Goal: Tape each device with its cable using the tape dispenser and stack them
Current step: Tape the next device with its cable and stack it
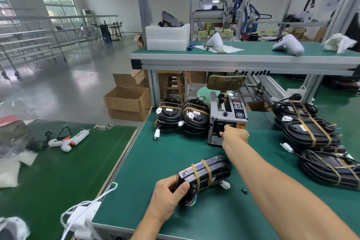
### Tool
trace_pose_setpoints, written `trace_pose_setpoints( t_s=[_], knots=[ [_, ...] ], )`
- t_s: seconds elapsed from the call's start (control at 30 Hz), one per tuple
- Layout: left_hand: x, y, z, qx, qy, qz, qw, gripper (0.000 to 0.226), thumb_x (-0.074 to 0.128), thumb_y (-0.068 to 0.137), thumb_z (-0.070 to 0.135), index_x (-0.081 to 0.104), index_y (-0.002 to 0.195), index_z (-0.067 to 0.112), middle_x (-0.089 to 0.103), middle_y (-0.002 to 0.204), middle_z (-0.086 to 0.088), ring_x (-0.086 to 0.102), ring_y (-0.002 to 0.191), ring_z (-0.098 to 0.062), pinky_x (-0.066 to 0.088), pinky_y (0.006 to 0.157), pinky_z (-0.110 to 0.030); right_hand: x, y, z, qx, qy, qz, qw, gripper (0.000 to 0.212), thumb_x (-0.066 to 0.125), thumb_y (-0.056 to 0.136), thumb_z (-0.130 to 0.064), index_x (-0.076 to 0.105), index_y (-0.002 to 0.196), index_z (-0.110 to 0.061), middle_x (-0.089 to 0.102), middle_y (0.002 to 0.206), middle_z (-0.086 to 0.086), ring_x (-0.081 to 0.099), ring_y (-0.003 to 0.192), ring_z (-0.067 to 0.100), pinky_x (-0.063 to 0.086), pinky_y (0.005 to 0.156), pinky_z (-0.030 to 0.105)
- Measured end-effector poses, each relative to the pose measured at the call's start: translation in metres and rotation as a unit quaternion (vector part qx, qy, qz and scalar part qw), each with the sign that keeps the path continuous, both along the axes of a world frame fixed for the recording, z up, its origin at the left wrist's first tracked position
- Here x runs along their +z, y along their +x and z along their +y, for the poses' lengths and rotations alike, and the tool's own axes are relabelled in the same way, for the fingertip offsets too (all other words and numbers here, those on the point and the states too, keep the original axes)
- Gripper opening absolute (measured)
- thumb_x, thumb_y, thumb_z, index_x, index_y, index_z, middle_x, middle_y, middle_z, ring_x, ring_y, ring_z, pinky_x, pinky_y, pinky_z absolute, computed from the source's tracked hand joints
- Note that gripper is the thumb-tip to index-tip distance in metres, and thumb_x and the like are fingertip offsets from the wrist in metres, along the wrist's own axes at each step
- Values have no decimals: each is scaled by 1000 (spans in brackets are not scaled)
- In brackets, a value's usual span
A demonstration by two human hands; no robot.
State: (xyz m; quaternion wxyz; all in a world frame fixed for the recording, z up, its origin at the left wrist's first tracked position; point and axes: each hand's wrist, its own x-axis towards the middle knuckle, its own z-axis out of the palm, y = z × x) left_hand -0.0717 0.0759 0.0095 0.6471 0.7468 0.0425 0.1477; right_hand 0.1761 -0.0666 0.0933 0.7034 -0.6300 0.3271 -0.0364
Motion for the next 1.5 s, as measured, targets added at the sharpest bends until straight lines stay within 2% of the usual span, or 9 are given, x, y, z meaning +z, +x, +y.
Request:
trace_pose_setpoints(
  t_s=[0.23,0.33,0.43,0.6,0.77,0.9,1.13,1.33,1.5],
  knots=[
    [-5,2,2,0,8,-9,1000,76,68,80,87,84,113,20,84,108,2,76,99,-11,58,89,-24,-1,-12,-10,52,-32,16,998,20,76,87,-11,59,92,-1,67,73,8,72,69,26,59,65,37],
    [-6,1,2,4,10,-11,1000,68,68,81,87,85,112,28,84,108,4,77,99,-8,57,88,-22,-4,-35,-31,163,-20,10,986,10,71,89,-7,62,85,-6,66,69,8,63,61,21,44,55,27],
    [-5,2,2,1,21,-10,1000,56,68,81,86,82,115,43,84,108,7,77,101,-7,56,89,-21,2,-71,-51,260,-56,-79,961,18,69,91,-11,65,73,-7,70,74,4,65,78,19,43,67,27],
    [-11,5,4,1,18,-16,1000,64,69,80,86,85,110,32,84,107,3,74,98,-6,58,88,-25,22,-156,-48,395,-155,-249,870,14,78,85,-32,78,72,-31,72,116,-21,61,118,-1,45,98,34],
    [-13,3,4,1,12,-14,1000,63,70,79,87,83,110,34,84,99,3,71,89,-5,58,83,-26,9,-192,-21,429,-262,-258,825,21,77,87,-29,73,68,-36,52,148,-17,16,153,4,4,128,44],
    [-15,5,5,-4,18,-13,1000,61,71,81,84,82,103,29,81,91,2,67,84,-6,56,78,-28,1,-196,-13,421,-273,-254,827,21,76,88,-29,73,67,-33,45,156,-17,7,156,2,-13,125,38],
    [-15,6,6,-2,21,-11,1000,62,71,82,83,82,104,27,79,89,5,65,83,-5,55,77,-28,-2,-194,-14,433,-267,-248,825,17,76,85,-29,74,70,-36,42,157,-23,2,155,-2,-15,124,38],
    [-13,6,5,-9,13,-11,1000,72,73,83,80,83,114,16,81,106,-17,68,92,-13,59,90,-51,-8,-194,-12,421,-285,-249,824,23,74,85,-28,71,63,-31,43,158,-20,1,154,-4,-18,122,32],
    [-11,5,4,-11,6,-1,1000,72,73,83,79,83,116,17,82,106,-14,69,93,-10,60,88,-44,-11,-196,-11,411,-296,-255,824,22,74,84,-26,68,63,-30,44,157,-17,2,155,-3,-21,118,26]
  ],
)
